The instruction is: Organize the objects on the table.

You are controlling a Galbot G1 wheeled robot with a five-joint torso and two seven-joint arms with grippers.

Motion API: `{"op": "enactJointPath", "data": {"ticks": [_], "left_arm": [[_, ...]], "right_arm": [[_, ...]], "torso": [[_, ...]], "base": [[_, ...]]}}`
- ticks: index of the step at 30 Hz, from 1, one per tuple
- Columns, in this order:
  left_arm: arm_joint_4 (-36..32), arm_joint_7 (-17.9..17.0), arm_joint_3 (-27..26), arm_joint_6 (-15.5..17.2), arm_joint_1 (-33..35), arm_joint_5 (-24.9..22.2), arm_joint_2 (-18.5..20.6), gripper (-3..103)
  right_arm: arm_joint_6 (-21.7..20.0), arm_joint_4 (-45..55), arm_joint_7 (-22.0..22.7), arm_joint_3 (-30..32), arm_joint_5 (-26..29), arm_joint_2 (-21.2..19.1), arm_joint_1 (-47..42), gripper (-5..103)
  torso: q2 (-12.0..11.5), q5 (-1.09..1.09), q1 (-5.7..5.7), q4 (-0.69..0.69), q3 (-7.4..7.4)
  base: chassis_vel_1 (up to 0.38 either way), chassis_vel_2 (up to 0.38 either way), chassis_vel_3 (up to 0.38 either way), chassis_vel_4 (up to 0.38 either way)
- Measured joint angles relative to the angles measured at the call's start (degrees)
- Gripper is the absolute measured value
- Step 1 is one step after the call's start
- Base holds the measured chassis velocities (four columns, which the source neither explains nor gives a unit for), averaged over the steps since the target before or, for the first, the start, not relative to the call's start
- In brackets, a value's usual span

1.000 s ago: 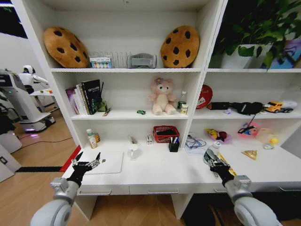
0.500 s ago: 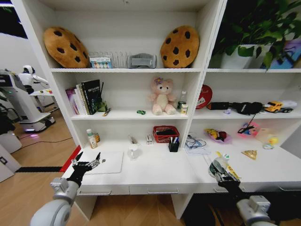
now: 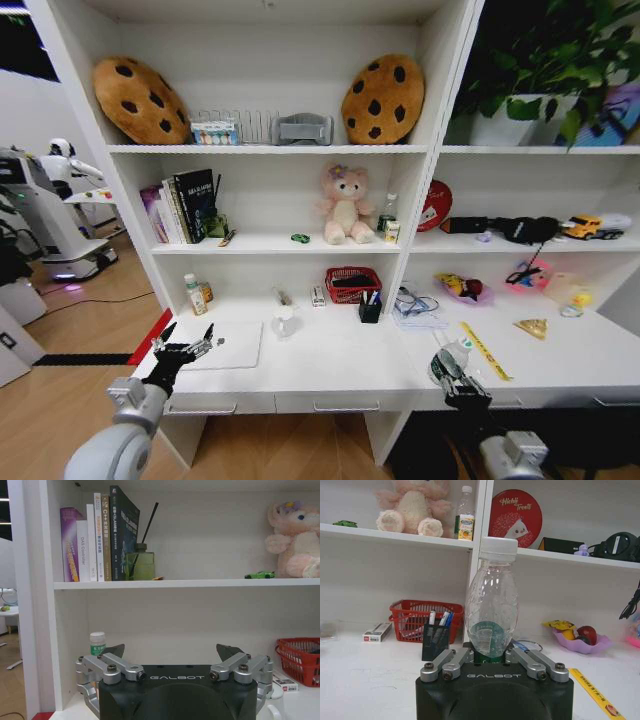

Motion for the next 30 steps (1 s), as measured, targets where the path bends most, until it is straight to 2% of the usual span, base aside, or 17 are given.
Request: {"op": "enactJointPath", "data": {"ticks": [18, 30], "left_arm": [[0.0, 0.0, 0.0, 0.0, 0.0, 0.0, 0.0, 100], [0.0, -0.01, 0.0, 0.0, 0.0, 0.0, 0.0, 100]], "right_arm": [[3.84, -1.78, 0.06, -0.14, -0.62, -0.3, -0.6, 22], [4.79, -2.66, -0.09, -0.16, -0.48, -0.66, -0.3, 22]], "torso": [[0.0, 0.0, 0.0, 0.0, 0.0], [0.01, 0.01, -0.01, -0.01, -0.01]], "base": [[0.018, -0.019, -0.017, 0.019], [0.009, -0.176, -0.013, 0.176]]}}
